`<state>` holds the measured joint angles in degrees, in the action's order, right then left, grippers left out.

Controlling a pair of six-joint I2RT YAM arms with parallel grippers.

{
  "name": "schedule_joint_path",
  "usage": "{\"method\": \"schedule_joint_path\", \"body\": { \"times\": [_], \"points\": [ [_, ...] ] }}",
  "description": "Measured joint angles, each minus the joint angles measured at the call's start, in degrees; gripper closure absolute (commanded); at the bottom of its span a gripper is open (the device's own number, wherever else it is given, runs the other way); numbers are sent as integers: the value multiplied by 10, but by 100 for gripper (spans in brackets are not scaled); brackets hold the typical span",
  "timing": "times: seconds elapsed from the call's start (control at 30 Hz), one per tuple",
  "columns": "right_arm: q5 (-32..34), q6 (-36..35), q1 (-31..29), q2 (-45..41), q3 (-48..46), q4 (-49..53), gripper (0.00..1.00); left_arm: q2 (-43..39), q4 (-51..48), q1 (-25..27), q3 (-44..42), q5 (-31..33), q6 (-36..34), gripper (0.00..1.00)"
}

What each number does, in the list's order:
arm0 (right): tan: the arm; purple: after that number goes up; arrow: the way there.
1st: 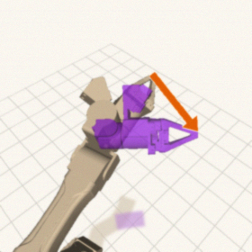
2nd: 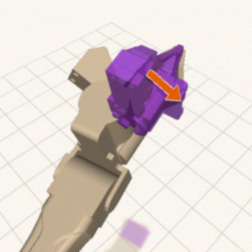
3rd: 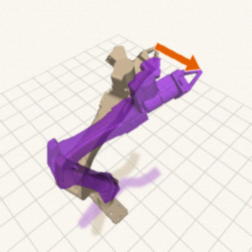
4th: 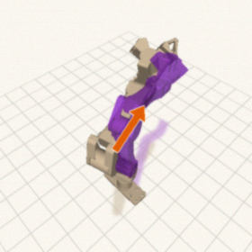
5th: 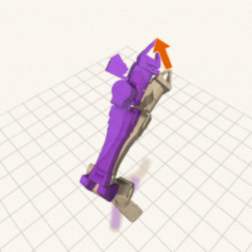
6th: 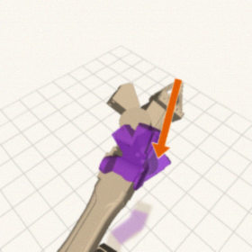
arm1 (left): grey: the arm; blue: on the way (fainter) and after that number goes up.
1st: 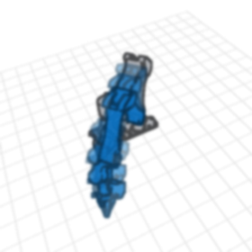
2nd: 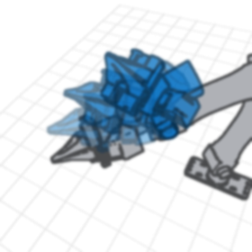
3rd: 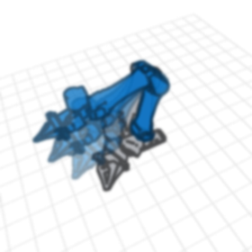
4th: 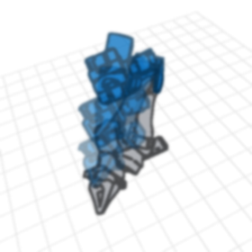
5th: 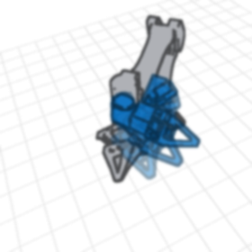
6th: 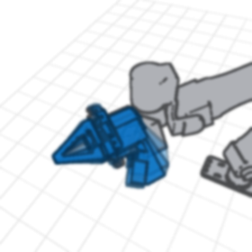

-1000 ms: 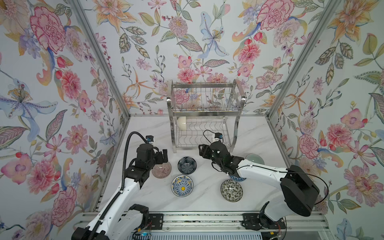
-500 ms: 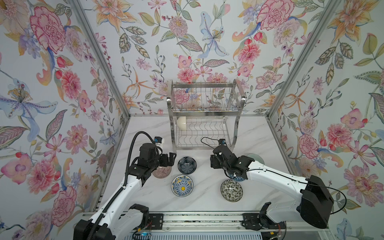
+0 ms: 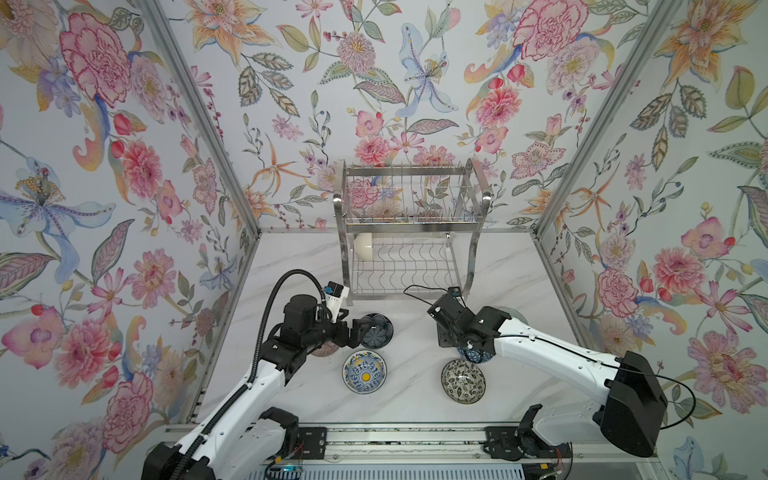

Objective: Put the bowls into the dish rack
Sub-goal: 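Move the right gripper over the blue-triangle bowl, then lower the right gripper onto the blue-triangle bowl rim and close it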

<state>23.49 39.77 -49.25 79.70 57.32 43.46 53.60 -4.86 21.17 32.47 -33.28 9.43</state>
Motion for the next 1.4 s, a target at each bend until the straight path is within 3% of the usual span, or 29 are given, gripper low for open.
{"method": "schedule_joint_path", "body": {
  "times": [0.33,0.87,1.4],
  "points": [
    [-25,28,30,28,-3,18,59,-7,3,10,-3,-11,-7,1],
    [-76,42,47,55,-36,-11,69,-11,2,10,-3,-11,-11,1],
    [-74,41,49,90,-48,-27,86,-11,0,10,-2,-8,-11,1]
  ]
}}
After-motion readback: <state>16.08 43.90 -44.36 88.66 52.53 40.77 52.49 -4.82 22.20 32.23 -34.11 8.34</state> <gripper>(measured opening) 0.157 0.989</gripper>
